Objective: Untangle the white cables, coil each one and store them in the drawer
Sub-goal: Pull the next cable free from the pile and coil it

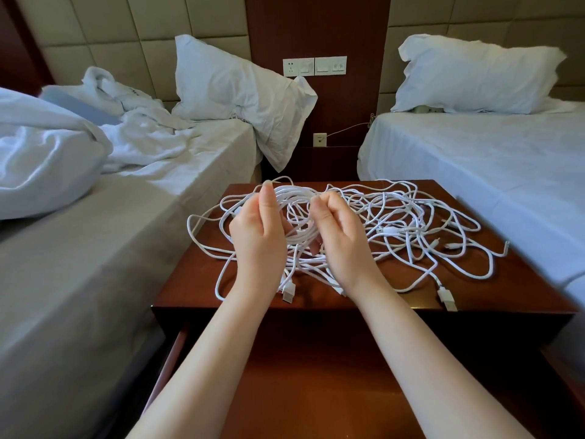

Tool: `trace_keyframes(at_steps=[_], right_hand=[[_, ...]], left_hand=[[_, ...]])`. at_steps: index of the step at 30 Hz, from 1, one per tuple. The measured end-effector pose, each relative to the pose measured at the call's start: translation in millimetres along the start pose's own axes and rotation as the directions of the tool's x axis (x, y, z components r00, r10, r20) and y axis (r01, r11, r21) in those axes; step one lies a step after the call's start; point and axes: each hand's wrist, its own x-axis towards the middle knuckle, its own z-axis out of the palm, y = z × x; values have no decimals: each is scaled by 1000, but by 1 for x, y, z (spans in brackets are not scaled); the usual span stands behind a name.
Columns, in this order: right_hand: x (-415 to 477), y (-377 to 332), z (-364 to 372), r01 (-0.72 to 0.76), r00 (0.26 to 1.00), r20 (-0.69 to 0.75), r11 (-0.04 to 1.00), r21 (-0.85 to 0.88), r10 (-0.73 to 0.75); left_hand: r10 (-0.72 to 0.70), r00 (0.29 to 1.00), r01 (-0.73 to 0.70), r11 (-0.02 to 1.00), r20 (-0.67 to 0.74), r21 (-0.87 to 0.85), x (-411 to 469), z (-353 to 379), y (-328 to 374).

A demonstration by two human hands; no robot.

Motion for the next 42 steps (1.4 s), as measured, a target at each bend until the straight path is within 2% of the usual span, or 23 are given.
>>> trace_keyframes(at_steps=[2, 5, 9, 11, 13, 17, 20, 22, 25, 30, 33, 38, 42], right_hand=[[1, -3, -5, -84, 996, 34, 994, 77, 82], [3, -1, -10, -230, 972, -2, 953, 199, 235], [10, 3, -16, -164, 983, -79, 985, 50, 167], [12, 0, -21, -118, 982, -142, 992, 32, 122], [13, -4, -26, -80, 988, -131, 996, 24, 83], [12, -9, -28, -97, 994, 57, 991, 96, 92], [9, -12, -22, -197, 967, 219, 929, 314, 132], [7, -12, -18, -283, 933, 324, 874, 394, 156], [5, -3, -11, -337, 895, 395, 894, 296, 207], [-1, 11, 6, -321, 856, 445, 945, 59, 263], [-1, 14, 6, -331, 866, 412, 942, 47, 284], [3, 17, -6, -359, 846, 445, 931, 71, 292], [4, 22, -14, -379, 817, 503, 920, 99, 283]], left_hand=[[34, 999, -34, 999, 20, 10, 1, -3, -4], [83, 994, -86, 996, 70, 35, 1, -6, -7], [173, 965, -197, 974, 197, 113, 3, -8, -12], [220, 936, -267, 953, 277, 146, 3, -9, -16], [240, 929, -297, 937, 282, 181, 3, -9, -19], [223, 962, -257, 933, 155, 250, 7, -10, -23], [211, 973, -228, 937, 90, 265, 9, -13, -19], [161, 986, -164, 953, 33, 255, 11, -13, -17], [72, 996, -60, 969, -43, 241, 14, -16, -19], [-47, 986, 70, 988, -161, 138, 17, -20, -10], [-97, 982, 106, 993, -162, 51, 19, -20, -11], [-270, 955, 250, 955, -120, -163, 16, -14, -5], [-283, 953, 258, 944, -104, -205, 12, -10, 3]])
